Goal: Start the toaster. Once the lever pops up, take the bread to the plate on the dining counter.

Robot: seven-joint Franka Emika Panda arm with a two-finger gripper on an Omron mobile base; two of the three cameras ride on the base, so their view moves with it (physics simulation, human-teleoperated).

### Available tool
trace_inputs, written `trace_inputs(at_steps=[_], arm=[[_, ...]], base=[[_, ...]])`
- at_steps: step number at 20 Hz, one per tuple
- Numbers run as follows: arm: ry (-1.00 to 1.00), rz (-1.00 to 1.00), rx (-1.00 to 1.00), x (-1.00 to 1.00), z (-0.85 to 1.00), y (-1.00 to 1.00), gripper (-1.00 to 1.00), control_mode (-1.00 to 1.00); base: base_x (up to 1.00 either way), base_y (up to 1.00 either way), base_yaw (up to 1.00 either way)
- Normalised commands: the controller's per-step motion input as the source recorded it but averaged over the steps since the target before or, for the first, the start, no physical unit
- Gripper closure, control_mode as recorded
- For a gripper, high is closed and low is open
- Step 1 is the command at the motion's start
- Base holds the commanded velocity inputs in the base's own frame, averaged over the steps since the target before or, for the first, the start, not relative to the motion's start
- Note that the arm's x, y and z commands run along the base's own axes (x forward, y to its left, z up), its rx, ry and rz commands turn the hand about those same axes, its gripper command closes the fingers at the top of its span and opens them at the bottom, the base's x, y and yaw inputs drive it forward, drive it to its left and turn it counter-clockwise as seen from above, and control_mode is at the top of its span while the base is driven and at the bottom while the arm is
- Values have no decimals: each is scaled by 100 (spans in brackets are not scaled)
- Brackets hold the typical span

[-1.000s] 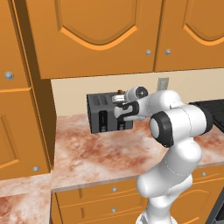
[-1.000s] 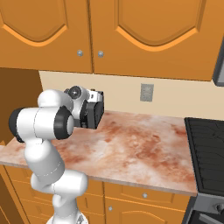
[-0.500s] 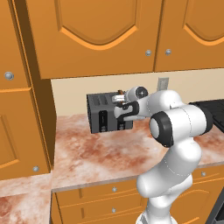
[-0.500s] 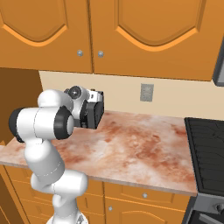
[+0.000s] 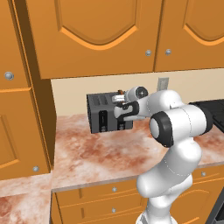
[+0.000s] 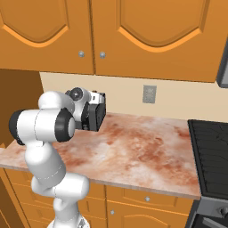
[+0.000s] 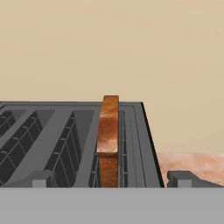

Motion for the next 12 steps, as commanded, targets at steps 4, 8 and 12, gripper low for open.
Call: trace_inputs(at_steps=[4, 8, 12], arm=[[0, 0, 0, 0, 0, 0, -100, -100], [0, 0, 0, 0, 0, 0, -100, -100], [0, 0, 0, 0, 0, 0, -100, -100]], base=[[0, 0, 0], [0, 0, 0], [0, 0, 0]])
